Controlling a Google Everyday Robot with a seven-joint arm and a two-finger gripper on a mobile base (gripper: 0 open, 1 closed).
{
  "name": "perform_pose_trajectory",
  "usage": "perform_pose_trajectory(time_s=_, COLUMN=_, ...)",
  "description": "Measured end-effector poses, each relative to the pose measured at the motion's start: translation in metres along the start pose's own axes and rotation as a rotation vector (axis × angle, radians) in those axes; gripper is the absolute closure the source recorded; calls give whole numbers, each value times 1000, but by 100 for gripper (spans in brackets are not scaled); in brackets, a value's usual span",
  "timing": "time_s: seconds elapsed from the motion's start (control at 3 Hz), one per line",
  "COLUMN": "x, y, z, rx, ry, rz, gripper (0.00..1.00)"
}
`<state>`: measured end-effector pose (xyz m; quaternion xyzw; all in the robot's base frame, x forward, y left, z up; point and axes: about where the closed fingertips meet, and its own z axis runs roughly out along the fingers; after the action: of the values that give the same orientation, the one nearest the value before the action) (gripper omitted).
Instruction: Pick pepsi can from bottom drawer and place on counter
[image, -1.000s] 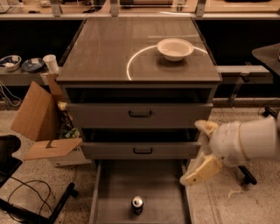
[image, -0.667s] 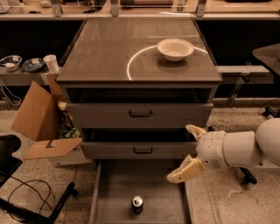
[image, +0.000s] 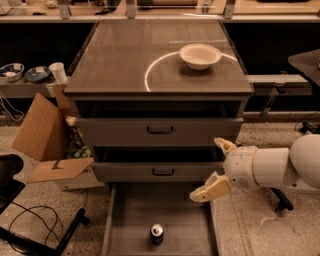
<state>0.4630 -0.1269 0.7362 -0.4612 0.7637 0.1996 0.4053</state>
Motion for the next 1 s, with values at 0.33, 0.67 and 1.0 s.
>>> perform_pose_trajectory(time_s=0.33, x=32, y=7, z=23, rx=-40, ry=-9, rz=54, gripper=0)
perform_pose_trajectory(time_s=0.67, x=85, y=23, z=61, rx=-71, ry=-48, rz=118, gripper=0)
perform_pose_trajectory(time_s=1.0, x=140, y=21, z=113, rx=-61, ry=-83, rz=95, gripper=0)
